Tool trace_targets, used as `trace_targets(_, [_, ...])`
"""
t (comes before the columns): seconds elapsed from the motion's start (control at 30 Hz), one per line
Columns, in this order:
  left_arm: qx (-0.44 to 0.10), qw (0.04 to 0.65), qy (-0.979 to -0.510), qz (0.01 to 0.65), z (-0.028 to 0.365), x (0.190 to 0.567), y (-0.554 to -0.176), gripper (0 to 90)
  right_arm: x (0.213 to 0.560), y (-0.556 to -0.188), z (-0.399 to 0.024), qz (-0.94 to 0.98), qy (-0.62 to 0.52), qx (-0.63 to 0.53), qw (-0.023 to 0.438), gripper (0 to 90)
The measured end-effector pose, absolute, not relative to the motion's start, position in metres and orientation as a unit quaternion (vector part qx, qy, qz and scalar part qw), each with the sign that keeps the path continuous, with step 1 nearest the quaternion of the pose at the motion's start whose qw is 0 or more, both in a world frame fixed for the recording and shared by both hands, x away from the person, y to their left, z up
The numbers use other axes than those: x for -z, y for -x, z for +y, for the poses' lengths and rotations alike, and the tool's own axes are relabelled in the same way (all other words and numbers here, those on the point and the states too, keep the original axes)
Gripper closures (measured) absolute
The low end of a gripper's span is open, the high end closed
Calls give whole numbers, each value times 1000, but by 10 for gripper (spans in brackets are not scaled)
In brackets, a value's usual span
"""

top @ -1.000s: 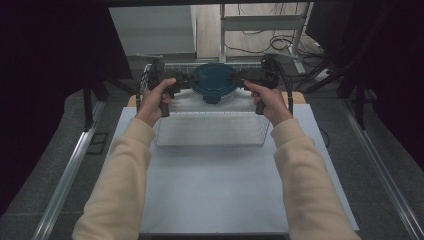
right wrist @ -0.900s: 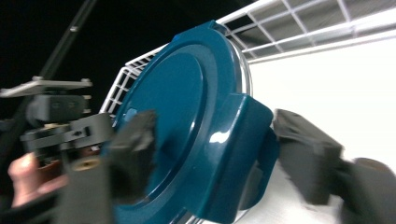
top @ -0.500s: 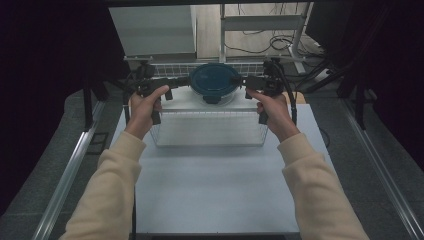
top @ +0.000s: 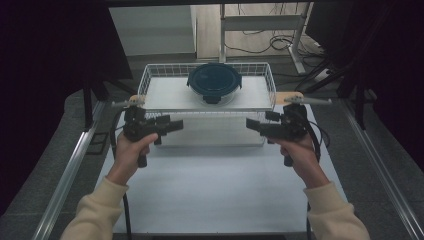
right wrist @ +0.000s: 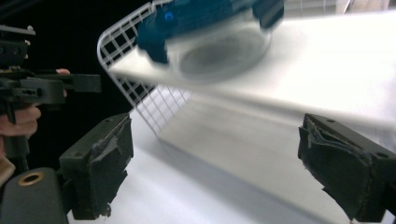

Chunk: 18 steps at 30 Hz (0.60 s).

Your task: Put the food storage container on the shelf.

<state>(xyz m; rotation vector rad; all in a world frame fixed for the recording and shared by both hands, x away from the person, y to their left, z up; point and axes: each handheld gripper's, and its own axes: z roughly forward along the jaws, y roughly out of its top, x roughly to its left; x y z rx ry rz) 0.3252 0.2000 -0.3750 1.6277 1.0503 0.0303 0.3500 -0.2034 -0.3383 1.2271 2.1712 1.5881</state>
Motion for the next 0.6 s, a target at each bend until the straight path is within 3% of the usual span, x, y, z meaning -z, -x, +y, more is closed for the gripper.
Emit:
trace_targets(0.3, [-31, 520, -728, 445, 204, 437, -275, 212, 390, -300, -238, 751, -401, -508, 127, 153])
trace_targets(0.43, [-39, 493, -741, 455, 203, 462, -267, 215, 420, -288, -248, 755, -418, -491, 120, 164])
trace_targets(0.6, [-50, 466, -752, 463, 203, 475, -265, 219, 446, -286, -250, 784, -416, -436, 148, 178])
